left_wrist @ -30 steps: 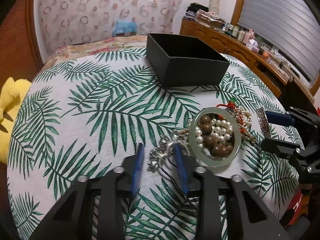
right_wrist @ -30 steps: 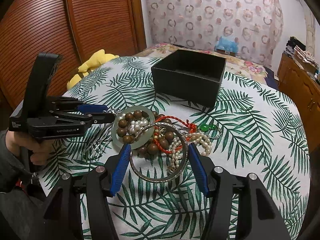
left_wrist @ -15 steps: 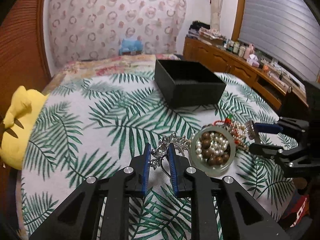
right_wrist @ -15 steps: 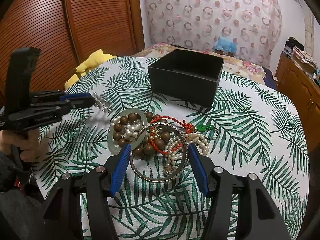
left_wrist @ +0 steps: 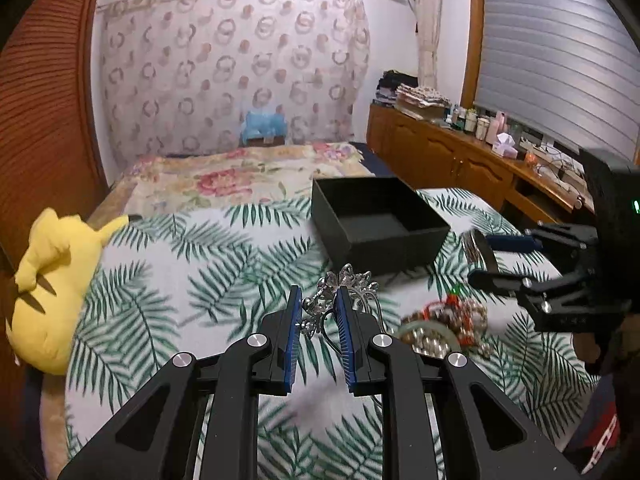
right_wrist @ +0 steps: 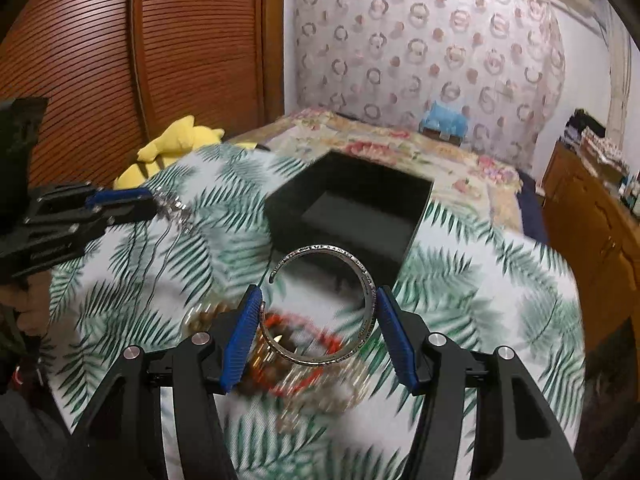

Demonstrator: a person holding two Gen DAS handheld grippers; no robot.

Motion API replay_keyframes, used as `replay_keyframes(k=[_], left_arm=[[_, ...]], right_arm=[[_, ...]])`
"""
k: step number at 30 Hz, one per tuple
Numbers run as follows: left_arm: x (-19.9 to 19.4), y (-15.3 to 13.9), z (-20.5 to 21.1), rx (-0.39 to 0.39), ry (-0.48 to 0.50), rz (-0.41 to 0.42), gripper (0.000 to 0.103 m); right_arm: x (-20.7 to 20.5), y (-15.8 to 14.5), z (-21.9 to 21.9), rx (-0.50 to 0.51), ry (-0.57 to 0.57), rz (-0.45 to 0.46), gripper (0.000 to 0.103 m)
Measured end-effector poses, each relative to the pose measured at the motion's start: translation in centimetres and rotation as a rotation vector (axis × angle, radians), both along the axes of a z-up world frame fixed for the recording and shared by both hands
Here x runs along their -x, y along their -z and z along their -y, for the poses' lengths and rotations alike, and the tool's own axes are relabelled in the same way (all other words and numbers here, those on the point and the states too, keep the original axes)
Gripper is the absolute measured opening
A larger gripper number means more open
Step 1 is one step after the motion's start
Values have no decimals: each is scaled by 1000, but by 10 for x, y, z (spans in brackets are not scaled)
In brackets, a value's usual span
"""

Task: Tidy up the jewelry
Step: 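Lower the bangle into the black box with the right tool while the left tool drops the hairpins in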

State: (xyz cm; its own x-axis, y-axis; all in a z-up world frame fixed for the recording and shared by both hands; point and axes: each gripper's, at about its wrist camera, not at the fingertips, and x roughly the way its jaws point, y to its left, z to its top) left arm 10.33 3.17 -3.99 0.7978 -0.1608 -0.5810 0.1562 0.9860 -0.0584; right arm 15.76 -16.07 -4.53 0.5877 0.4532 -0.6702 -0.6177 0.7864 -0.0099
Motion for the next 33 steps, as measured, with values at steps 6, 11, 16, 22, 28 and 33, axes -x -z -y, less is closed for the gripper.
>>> replay_keyframes(k=[6, 11, 16, 22, 28, 33], left_arm=[[-23, -11, 1, -19, -11, 27, 16], [-43, -20, -1, -18, -21, 36, 16], [-58, -26, 0, -30, -32, 45, 16], [-76, -32, 8, -45, -29, 46, 16], [-93, -33, 24, -53, -28, 48, 16], [-115, -29, 40, -70, -39, 43, 16]], right_arm=[[-45, -14, -9, 16, 13, 15, 61], [-82, -12, -17, 39, 24, -15, 61], [-106, -5, -25, 57, 25, -43, 62], [-111, -3, -13, 6, 24, -70, 67], [-96, -4, 13, -10, 66, -58, 67], [-80, -6, 35, -40, 91, -55, 67]])
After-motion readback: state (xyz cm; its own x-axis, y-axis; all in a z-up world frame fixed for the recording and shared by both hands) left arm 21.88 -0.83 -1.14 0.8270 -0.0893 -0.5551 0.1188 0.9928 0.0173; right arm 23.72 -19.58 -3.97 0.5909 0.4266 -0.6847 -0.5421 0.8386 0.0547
